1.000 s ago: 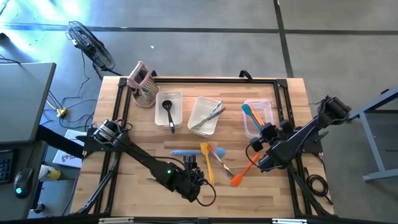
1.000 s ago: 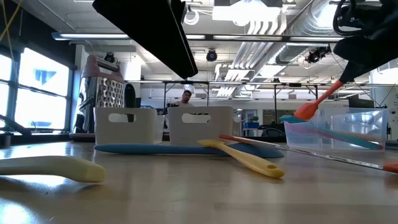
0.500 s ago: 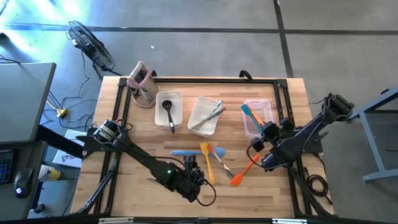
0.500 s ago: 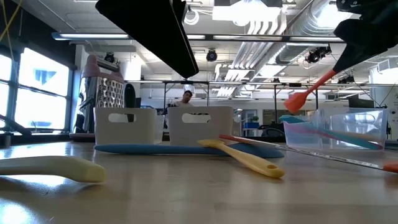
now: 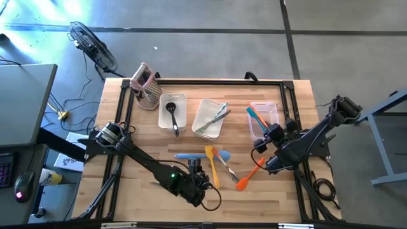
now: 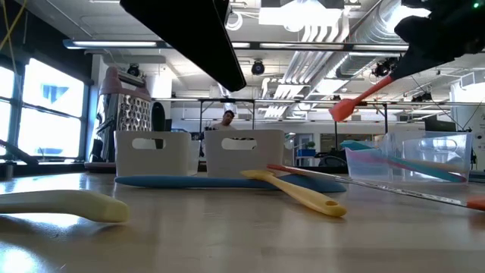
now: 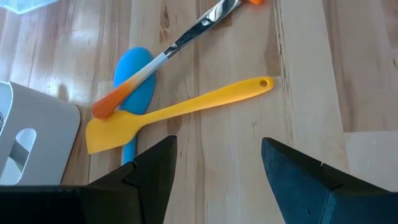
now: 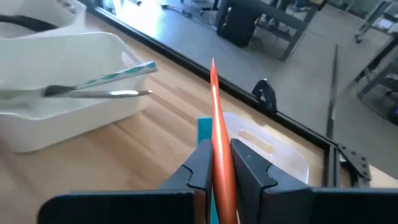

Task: Pick & Place Kitchen Items
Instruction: Put the right orange spatula into the transparent bin

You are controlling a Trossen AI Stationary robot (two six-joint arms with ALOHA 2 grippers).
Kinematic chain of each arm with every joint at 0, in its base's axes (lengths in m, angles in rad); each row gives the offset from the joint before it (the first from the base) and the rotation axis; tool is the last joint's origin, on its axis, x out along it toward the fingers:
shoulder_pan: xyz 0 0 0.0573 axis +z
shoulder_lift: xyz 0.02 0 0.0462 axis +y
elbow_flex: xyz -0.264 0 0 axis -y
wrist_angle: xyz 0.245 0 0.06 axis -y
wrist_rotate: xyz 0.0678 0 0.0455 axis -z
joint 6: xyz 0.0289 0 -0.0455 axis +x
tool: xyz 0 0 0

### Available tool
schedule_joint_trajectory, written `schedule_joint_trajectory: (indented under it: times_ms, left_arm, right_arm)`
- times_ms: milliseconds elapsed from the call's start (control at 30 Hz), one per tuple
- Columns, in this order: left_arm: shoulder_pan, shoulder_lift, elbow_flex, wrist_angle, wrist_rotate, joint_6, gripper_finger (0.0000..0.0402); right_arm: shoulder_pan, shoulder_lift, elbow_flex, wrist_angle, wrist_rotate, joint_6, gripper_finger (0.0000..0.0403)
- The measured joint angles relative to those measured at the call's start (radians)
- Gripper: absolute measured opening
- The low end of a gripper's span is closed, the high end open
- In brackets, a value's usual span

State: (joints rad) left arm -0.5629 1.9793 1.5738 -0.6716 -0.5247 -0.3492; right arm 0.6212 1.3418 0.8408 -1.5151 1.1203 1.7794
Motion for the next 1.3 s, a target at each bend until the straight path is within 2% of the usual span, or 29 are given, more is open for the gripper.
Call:
schedule_joint_trajectory:
  times_ms: [467, 633, 1100, 1300]
  left_arm:
    - [0.0, 0.0, 0.0, -0.009, 0.048, -0.026, 0.0228]
    - [0.0, 0.0, 0.0, -0.009, 0.045, -0.025, 0.0228]
    - [0.0, 0.0, 0.0, -0.006, 0.02, -0.019, 0.0228]
    - [0.0, 0.0, 0.0, -0.007, 0.02, -0.02, 0.0228]
  right_arm:
    - [-0.084, 0.0, -0.194, 0.187, -0.051, 0.012, 0.0028]
    - [-0.071, 0.0, -0.201, 0.239, -0.073, -0.031, 0.0028]
    - [-0.081, 0.0, -0.201, 0.242, -0.184, -0.053, 0.0028]
    - [-0.081, 0.0, -0.201, 0.242, -0.251, -0.053, 0.0048]
